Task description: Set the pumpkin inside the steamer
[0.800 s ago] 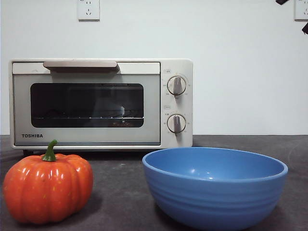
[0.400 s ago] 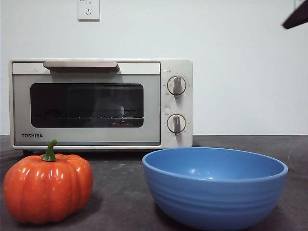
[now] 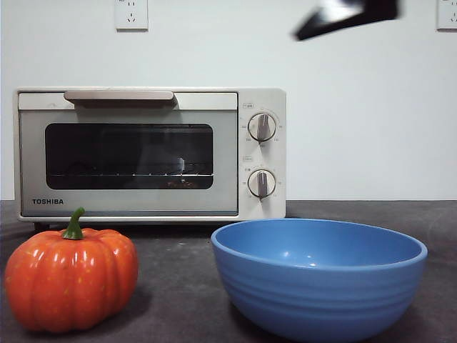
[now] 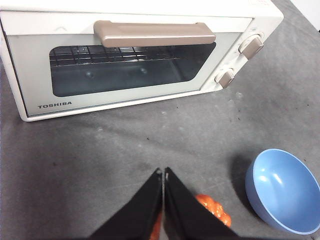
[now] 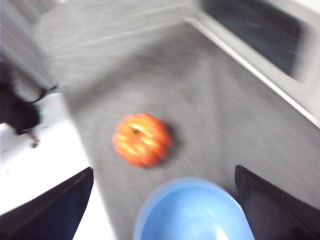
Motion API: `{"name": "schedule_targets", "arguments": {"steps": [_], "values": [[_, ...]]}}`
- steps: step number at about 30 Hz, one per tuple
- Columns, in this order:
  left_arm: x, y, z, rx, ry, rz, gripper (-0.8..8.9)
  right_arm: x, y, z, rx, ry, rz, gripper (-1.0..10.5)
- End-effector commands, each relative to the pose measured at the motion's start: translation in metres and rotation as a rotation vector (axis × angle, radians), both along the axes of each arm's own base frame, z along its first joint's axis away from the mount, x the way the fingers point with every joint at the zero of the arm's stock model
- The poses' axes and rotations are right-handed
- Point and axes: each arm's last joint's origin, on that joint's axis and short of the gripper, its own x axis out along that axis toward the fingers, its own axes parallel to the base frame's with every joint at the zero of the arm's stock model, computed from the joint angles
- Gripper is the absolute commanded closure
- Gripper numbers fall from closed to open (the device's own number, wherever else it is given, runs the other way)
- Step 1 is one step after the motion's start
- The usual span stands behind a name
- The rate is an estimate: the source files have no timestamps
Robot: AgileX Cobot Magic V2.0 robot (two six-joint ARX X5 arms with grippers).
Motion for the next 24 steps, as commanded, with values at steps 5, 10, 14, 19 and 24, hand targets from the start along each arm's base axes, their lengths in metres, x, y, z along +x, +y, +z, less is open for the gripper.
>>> {"name": "schedule_targets", "arguments": {"steps": [5,10,14,19,24], "values": [[0.001,0.0,0.006,0.011,-0.033,-0.013,7.98,0.01,0.065,-0.001,-0.048,-0.021,0.116,4.9],[0.001,0.0,0.006,0.01,-0.032,-0.013,7.98,0.014,0.101,-0.018,-0.081,-0.02,0.169,4.9],[0.001,0.0,0.006,0.01,-0.032,-0.013,7.98,0.014,0.122,-0.039,-0.131,-0.001,0.192,4.7],[0.001,0.0,0.006,0.011,-0.032,-0.013,7.98,0.013,0.144,-0.062,-0.181,-0.005,0.205,4.3],[0.001,0.0,0.006,0.01,-0.032,-0.013,7.98,0.013,0.167,-0.093,-0.235,-0.02,0.203,4.3]]}}
